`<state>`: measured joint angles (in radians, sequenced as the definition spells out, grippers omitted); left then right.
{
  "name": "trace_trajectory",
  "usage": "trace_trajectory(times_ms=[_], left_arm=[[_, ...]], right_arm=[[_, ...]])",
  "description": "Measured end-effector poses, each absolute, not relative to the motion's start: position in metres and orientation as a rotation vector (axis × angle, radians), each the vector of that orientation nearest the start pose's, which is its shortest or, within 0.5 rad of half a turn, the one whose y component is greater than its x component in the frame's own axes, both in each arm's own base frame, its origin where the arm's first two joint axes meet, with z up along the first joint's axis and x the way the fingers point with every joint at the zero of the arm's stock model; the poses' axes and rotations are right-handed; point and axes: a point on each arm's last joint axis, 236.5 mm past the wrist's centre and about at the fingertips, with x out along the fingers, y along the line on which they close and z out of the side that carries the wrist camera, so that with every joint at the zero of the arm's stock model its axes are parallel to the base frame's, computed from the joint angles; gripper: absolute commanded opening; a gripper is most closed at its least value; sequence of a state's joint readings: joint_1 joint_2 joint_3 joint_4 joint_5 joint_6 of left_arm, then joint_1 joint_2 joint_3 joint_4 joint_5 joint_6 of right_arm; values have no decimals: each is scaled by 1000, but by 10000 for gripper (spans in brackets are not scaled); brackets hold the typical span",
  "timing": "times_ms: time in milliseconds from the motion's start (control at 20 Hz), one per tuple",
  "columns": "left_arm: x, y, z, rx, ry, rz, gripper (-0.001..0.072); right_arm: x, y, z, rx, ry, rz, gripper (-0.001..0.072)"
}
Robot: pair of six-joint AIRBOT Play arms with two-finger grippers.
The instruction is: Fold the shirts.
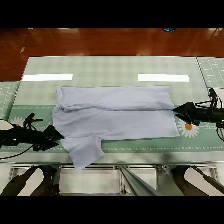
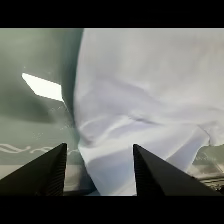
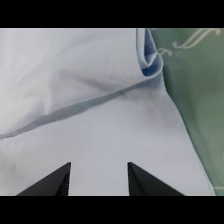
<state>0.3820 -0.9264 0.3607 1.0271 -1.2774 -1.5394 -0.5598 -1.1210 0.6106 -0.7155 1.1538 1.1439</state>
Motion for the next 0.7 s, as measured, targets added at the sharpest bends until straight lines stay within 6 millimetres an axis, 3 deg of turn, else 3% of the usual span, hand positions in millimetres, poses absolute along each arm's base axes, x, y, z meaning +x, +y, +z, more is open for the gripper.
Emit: trace_trajectory(times_ms=[200, 250, 350, 450, 550, 700], left_arm=[[157, -80, -102, -867, 1674, 15, 508], [156, -88, -104, -853, 1680, 0, 477], [156, -98, -111, -801, 1676, -8, 23], [160, -104, -115, -769, 1652, -1, 20], [167, -108, -115, -760, 1626, 3, 20], [176, -109, -114, -743, 1581, 3, 20]], right_arm=[[301, 11, -38, 954, 1154, 175, 415], [303, 12, -36, 965, 1147, 179, 415], [306, 12, -30, 1009, 1122, 185, 416], [308, 4, -24, 1064, 1088, 173, 415], [298, -21, -32, 1097, 1093, 82, 414], [253, -54, -62, 1080, 1240, -95, 414]])
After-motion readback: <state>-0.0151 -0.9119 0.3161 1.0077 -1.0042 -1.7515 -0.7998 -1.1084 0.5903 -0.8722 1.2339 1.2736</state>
